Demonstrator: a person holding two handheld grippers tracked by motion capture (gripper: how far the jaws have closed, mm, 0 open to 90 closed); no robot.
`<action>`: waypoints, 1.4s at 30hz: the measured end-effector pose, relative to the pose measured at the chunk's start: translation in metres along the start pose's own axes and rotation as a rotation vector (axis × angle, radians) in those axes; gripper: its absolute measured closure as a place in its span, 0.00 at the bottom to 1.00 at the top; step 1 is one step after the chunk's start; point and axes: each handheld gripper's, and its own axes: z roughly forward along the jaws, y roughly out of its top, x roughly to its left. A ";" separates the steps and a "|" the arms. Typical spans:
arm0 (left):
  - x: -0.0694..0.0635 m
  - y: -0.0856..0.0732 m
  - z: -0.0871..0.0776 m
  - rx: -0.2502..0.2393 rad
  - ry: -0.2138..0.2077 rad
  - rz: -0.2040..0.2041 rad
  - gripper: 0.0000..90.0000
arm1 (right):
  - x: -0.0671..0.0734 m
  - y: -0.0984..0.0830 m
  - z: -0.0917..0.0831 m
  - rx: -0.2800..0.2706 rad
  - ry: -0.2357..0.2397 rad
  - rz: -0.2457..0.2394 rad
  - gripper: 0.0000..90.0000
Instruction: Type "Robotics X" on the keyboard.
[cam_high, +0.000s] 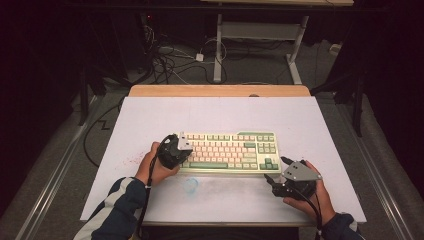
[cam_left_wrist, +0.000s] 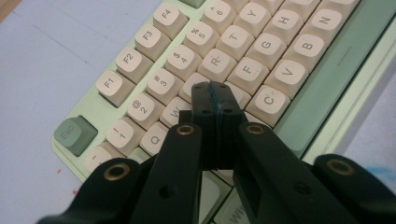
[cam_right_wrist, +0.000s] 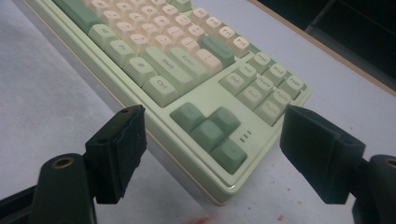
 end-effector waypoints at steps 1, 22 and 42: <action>0.000 0.000 0.000 0.001 0.000 0.002 0.97 | 0.000 0.000 0.000 0.000 0.000 0.003 0.26; 0.001 -0.003 -0.008 -0.035 0.002 -0.003 0.97 | 0.000 0.000 -0.001 0.000 0.003 -0.003 0.26; 0.002 -0.008 -0.040 -0.099 -0.026 -0.012 0.93 | 0.000 0.000 -0.001 0.003 0.005 0.000 0.26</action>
